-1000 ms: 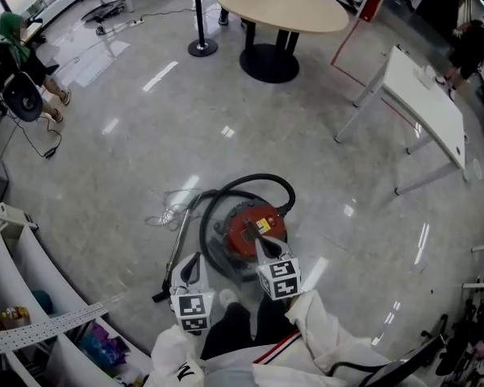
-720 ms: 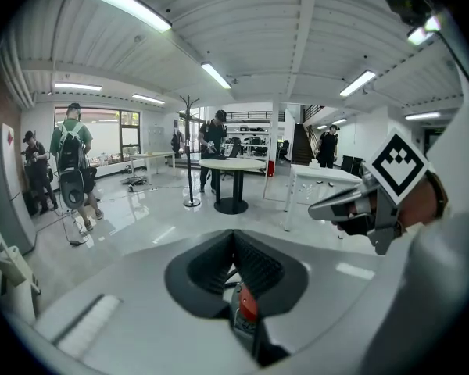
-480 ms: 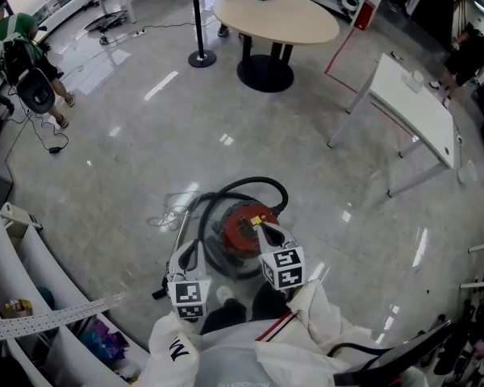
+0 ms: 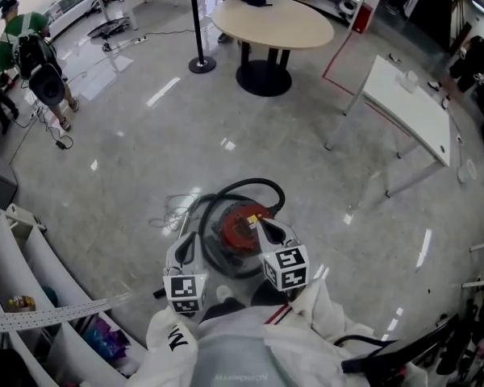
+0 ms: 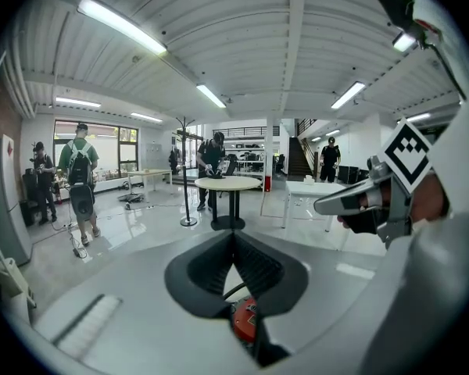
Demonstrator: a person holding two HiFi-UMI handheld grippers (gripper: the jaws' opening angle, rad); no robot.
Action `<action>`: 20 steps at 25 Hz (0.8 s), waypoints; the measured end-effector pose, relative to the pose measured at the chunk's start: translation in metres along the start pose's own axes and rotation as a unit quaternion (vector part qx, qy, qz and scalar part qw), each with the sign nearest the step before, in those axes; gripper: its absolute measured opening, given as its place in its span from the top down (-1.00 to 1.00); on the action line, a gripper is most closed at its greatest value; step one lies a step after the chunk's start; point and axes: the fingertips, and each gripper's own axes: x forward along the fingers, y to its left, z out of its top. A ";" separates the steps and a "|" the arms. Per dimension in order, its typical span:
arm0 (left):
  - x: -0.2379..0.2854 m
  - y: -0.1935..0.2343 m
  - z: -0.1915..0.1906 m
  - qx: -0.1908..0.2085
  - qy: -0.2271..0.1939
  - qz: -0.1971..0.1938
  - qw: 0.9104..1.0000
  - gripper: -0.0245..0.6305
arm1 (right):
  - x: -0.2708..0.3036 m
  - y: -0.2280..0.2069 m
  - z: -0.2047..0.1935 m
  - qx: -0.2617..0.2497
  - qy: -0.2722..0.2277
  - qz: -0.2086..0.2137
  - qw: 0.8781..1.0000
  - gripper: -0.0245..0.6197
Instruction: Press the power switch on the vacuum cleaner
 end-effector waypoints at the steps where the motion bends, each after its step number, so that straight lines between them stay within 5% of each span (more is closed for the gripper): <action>1: -0.001 -0.001 0.002 0.000 -0.003 0.000 1.000 0.93 | -0.002 0.000 0.003 -0.001 -0.003 0.001 1.000 0.92; 20: -0.021 -0.002 0.004 0.024 -0.023 -0.046 0.998 0.93 | -0.022 0.016 0.011 0.007 -0.026 -0.041 0.999 0.92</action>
